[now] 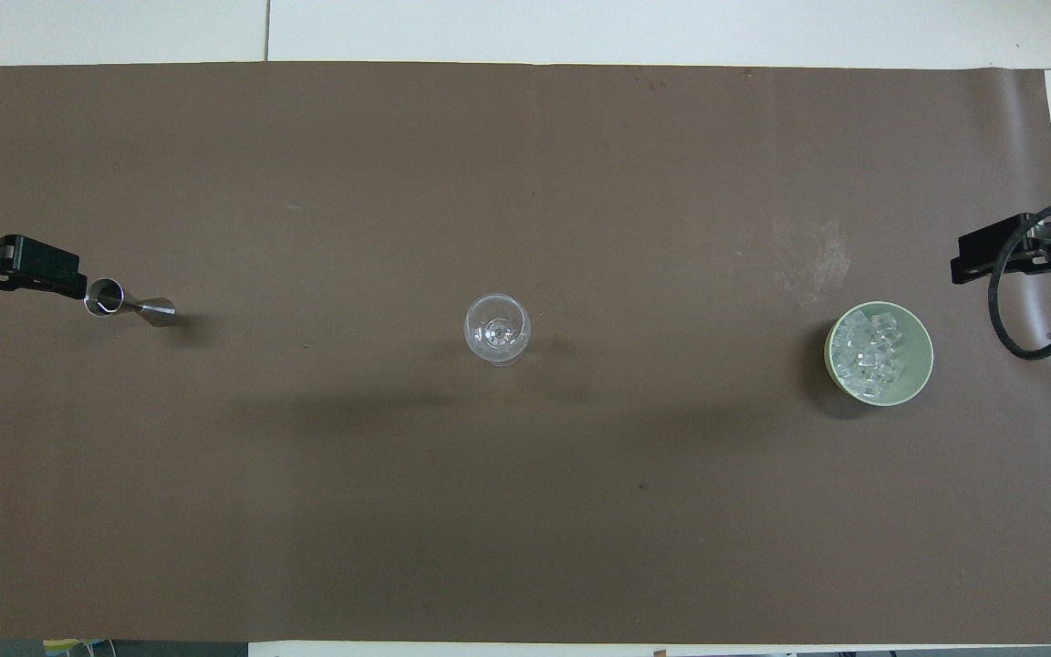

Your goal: Pour wine and add ice with both arms

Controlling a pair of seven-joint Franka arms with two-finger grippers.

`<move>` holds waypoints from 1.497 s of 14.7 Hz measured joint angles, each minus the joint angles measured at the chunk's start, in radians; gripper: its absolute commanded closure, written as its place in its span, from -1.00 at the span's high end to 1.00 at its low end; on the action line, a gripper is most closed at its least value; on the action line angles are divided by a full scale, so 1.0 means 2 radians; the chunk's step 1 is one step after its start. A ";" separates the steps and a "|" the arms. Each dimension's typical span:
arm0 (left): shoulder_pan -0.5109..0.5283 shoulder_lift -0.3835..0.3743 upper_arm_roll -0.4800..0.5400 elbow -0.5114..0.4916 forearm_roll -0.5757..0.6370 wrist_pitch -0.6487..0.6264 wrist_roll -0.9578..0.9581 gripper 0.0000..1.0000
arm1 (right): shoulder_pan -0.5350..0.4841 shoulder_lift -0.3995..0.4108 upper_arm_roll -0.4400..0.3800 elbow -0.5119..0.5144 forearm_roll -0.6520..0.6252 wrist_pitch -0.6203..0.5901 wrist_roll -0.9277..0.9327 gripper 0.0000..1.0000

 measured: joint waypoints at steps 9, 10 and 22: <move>0.000 -0.005 0.000 -0.002 0.000 -0.011 0.000 1.00 | 0.000 0.000 0.000 0.000 0.000 0.000 0.000 1.00; 0.000 -0.005 0.000 -0.002 0.000 -0.017 0.000 1.00 | 0.000 0.000 0.000 0.000 0.000 0.000 0.000 1.00; 0.009 -0.003 0.002 0.003 0.000 -0.032 0.000 1.00 | 0.000 0.000 0.000 0.000 0.000 0.000 0.000 1.00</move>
